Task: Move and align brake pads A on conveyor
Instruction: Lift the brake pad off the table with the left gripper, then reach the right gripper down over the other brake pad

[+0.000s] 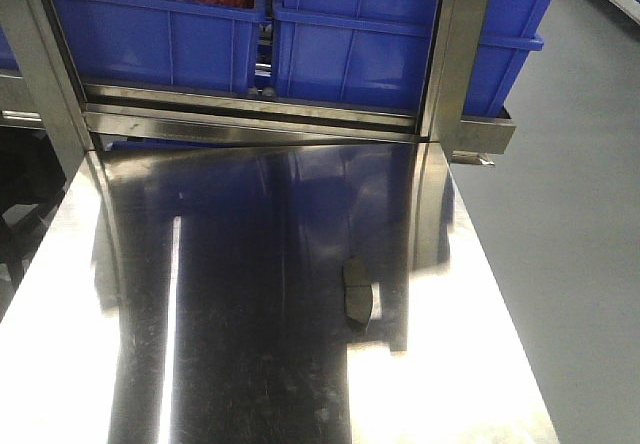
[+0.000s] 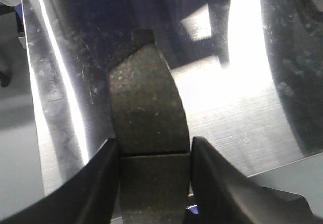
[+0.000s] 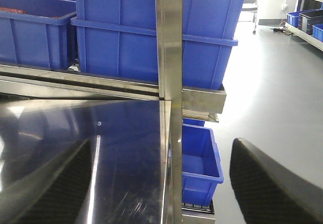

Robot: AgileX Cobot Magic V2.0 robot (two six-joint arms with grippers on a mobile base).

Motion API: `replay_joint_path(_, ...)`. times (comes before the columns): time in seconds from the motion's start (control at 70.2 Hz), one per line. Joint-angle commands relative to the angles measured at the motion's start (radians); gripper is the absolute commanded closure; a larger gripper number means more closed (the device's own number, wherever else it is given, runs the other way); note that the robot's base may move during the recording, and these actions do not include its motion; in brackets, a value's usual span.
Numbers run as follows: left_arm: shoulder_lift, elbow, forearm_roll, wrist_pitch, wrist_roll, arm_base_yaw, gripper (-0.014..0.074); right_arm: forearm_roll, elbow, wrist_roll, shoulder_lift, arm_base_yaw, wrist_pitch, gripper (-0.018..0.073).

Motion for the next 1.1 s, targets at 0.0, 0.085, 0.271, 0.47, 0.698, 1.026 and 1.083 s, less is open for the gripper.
replay_joint_path(0.0, -0.005, -0.029, 0.004, -0.066, -0.011, -0.006, 0.0603, 0.001, -0.028, -0.003, 0.011, -0.004, -0.084, 0.0023)
replay_joint_path(0.085, -0.005, -0.029, 0.004, -0.066, -0.011, -0.006, 0.0603, 0.011, -0.028, -0.003, 0.011, -0.004, -0.087, 0.0023)
replay_joint_path(0.271, -0.005, -0.029, 0.004, -0.066, -0.011, -0.006, 0.0603, 0.051, -0.028, 0.007, 0.011, -0.004, -0.146, 0.0023)
replay_joint_path(0.47, -0.005, -0.029, 0.004, -0.066, -0.011, -0.006, 0.0603, 0.06, -0.072, -0.001, 0.094, -0.004, -0.141, 0.0023)
replay_joint_path(0.698, -0.005, -0.029, 0.004, -0.066, -0.011, -0.006, 0.0603, 0.135, -0.299, -0.053, 0.357, 0.018, 0.003, 0.0031)
replay_joint_path(1.026, -0.005, -0.029, 0.004, -0.066, -0.011, -0.006, 0.0603, 0.229, -0.555, -0.153, 0.756, 0.316, 0.035, 0.0046)
replay_joint_path(1.083, -0.005, -0.029, 0.004, -0.066, -0.011, -0.006, 0.0603, 0.229, -0.591, -0.143, 0.835, 0.356, 0.037, 0.0046)
